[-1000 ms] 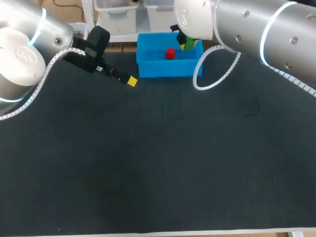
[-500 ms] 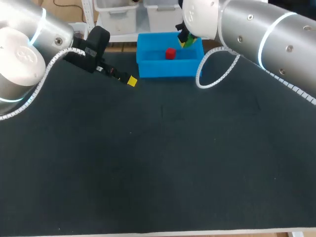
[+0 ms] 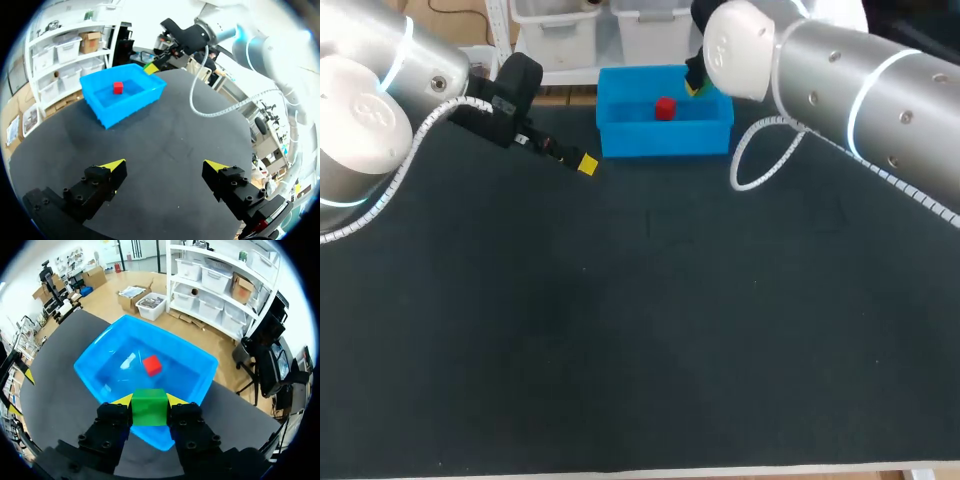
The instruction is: Use the left arm to pick the red cube and place it into the blue plastic box first, then use the right arm to grasp the green cube and put it into the same blue plastic box after the first action is fully finished.
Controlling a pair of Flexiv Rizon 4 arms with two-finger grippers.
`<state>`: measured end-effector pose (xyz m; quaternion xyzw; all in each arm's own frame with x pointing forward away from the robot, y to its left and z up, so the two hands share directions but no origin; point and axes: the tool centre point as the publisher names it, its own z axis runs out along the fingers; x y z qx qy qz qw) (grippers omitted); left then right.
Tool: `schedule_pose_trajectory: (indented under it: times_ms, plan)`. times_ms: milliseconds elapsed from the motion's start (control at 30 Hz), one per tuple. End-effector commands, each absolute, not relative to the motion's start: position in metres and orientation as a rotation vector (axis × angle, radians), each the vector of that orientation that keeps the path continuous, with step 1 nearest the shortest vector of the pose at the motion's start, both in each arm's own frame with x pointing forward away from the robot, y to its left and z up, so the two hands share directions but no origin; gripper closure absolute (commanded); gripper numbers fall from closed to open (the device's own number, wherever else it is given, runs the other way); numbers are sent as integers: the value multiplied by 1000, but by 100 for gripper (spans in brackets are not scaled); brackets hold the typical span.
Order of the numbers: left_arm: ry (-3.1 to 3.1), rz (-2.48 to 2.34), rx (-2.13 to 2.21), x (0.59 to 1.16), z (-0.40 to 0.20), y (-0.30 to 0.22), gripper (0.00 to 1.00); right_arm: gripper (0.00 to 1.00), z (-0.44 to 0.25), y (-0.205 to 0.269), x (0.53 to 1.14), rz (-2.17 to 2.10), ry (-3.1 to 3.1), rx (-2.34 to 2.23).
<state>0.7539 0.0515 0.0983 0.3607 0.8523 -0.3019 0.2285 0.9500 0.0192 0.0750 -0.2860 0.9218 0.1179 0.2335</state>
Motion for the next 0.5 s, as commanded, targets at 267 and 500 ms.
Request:
schedule_pose_trajectory:
  times_ms: [267, 500]
  plan:
    - [2339, -836, 994, 754, 97, 52, 0, 73, 89, 44, 1009, 321, 2720, -882]
    - [2339, -836, 994, 754, 97, 52, 0, 0, 91, 42, 1011, 325, 2724, -856]
